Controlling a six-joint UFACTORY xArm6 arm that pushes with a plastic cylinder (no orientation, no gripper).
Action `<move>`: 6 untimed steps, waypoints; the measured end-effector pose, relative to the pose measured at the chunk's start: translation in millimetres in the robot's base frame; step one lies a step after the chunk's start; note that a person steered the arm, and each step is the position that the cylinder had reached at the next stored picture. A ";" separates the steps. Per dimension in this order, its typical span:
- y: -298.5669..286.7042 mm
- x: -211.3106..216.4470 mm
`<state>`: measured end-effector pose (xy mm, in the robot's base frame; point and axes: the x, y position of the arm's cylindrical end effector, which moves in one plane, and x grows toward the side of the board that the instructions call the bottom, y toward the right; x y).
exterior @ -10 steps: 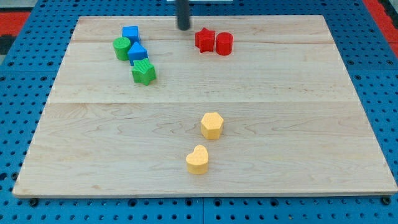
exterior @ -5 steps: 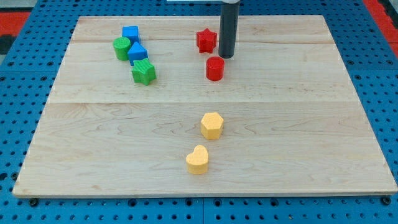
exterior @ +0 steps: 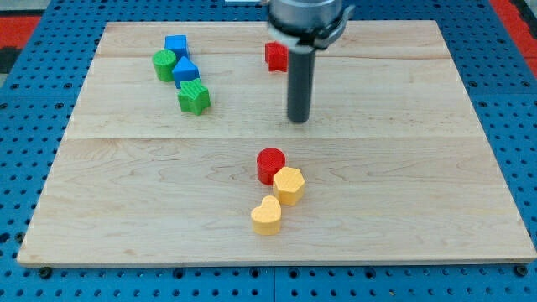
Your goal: Push the red blocks into hexagon
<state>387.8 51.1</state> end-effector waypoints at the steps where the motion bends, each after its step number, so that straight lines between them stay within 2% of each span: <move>1: 18.0 -24.6; 2: 36.3 -48.0; 3: 33.1 -52.7; 4: 24.4 -82.1; 5: -5.2 -132.9; 6: -72.8 -141.4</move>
